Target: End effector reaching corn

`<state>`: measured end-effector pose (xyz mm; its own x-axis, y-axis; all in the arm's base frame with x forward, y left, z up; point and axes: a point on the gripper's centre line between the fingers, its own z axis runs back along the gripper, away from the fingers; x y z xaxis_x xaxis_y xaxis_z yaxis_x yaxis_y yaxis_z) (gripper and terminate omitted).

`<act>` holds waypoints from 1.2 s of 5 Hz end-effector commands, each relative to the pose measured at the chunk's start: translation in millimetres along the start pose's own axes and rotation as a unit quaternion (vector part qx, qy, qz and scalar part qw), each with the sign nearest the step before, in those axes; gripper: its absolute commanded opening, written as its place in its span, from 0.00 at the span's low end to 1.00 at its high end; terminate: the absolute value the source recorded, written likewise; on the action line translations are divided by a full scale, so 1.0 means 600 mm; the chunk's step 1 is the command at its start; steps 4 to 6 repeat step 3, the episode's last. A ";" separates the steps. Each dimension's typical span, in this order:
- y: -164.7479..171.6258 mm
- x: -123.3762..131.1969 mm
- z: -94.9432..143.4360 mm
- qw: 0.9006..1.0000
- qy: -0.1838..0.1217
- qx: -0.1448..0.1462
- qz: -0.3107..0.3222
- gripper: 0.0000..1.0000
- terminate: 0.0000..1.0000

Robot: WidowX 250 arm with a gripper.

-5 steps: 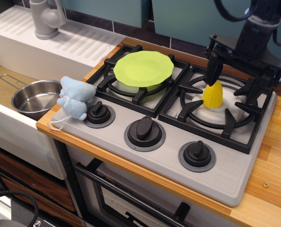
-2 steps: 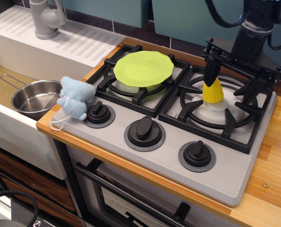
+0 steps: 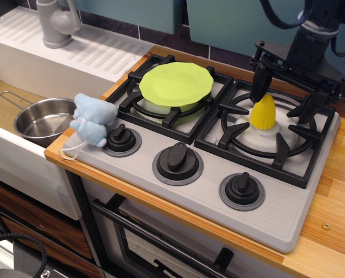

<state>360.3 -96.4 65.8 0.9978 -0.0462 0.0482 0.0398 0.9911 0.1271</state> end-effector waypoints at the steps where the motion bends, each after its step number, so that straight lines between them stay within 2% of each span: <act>1: 0.007 0.028 0.020 0.999 -0.039 -0.010 0.004 1.00 0.00; 2: 0.017 0.038 0.020 0.999 -0.041 -0.009 -0.001 1.00 0.00; 3: 0.033 0.052 0.013 0.999 -0.049 -0.005 -0.008 1.00 1.00; 6: 0.033 0.052 0.013 0.999 -0.049 -0.005 -0.008 1.00 1.00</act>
